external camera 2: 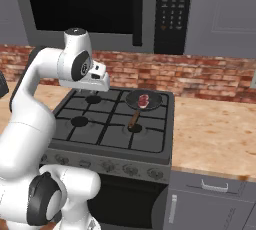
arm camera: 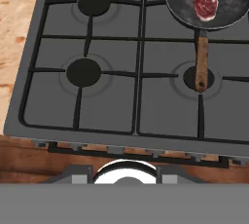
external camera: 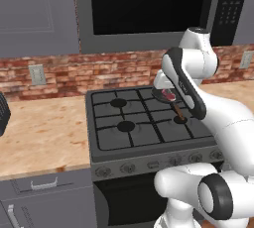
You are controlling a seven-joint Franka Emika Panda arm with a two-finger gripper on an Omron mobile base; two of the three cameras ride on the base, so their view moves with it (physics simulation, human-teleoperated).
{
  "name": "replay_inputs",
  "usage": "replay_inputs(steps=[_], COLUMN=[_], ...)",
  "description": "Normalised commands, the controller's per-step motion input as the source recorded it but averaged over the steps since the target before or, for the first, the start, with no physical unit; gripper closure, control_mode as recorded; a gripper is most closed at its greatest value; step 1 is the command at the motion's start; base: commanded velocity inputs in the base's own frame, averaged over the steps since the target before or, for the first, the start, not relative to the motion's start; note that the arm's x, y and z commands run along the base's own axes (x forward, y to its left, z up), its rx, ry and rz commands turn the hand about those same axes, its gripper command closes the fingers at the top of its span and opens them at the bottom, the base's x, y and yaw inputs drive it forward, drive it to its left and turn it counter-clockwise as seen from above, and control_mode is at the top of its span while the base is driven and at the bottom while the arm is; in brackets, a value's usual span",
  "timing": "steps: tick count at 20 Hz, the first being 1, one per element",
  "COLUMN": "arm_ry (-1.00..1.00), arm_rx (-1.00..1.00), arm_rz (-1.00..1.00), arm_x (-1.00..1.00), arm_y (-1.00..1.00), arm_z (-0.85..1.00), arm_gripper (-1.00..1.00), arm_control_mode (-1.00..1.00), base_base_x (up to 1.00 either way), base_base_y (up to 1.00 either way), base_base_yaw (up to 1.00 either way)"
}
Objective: Pick up the pan with the steak in it and place it on the dining table. Then place the steak on the plate.
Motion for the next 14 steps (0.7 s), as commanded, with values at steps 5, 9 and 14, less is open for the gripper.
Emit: replay_inputs(steps=[5,9,14], arm_ry=[0.00,0.01,0.00], arm_rx=[0.00,0.05,0.07], arm_rz=[0.00,-0.05,-0.03], arm_x=[-0.01,-0.09,-0.02], arm_y=[-0.01,-0.33,-0.60], arm_z=[-0.02,-0.26,-0.42], arm_gripper=[-1.00,-1.00,-1.00], arm_control_mode=[-1.00,-1.00,-1.00], base_base_x=[0.00,0.00,0.00], base_base_y=[0.00,0.00,0.00], base_base_yaw=[0.00,0.00,0.00])
